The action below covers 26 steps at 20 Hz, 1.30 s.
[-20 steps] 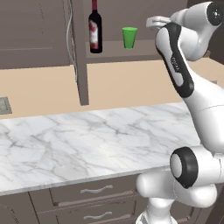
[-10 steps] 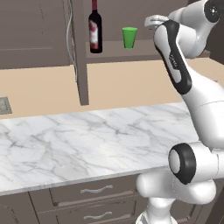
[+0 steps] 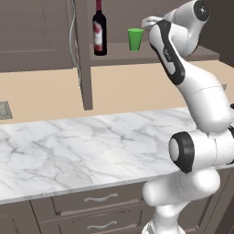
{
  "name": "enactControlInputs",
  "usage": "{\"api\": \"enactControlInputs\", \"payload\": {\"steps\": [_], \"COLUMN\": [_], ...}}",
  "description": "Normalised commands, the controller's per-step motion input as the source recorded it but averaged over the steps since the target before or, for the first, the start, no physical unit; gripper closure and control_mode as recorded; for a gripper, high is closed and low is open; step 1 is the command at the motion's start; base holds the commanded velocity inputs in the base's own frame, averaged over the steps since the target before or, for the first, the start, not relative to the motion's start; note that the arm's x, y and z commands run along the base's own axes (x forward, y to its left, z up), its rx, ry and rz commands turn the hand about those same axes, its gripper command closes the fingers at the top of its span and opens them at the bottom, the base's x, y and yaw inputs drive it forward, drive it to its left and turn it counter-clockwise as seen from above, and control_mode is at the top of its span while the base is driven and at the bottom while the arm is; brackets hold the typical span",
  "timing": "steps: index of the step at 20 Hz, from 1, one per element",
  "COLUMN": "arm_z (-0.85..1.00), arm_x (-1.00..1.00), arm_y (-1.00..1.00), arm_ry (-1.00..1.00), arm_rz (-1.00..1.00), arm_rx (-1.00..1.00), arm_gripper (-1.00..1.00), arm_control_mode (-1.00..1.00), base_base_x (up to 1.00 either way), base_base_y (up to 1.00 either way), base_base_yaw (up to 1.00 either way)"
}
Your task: Open the cabinet directly in front. Then move the wine and the cup to the dining counter with the candle on it.
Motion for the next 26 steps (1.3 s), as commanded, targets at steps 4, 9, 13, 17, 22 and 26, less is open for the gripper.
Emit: {"api": "enactControlInputs", "payload": {"steps": [4,9,13,17,22,26], "arm_z": [0.00,-0.04,-0.14,-0.12,-0.01,-0.08], "arm_x": [0.81,0.73,0.42,0.04,-0.05,-0.49], "arm_y": [0.08,0.13,0.08,0.00,-0.01,-0.15], "arm_ry": [0.13,0.10,0.04,0.00,0.00,-0.02], "arm_rz": [0.00,0.00,0.00,0.00,0.00,0.00], "arm_rx": [0.00,0.00,0.00,0.00,0.00,0.00], "arm_gripper": [-1.00,-1.00,-1.00,-1.00,-1.00,-1.00], "arm_control_mode": [-1.00,-1.00,-1.00,-1.00,-1.00,-1.00], "base_base_x": [0.00,0.00,0.00,0.00,0.00,0.00], "base_base_y": [0.00,0.00,0.00,0.00,0.00,0.00], "base_base_yaw": [0.00,0.00,0.00,0.00,0.00,0.00]}}
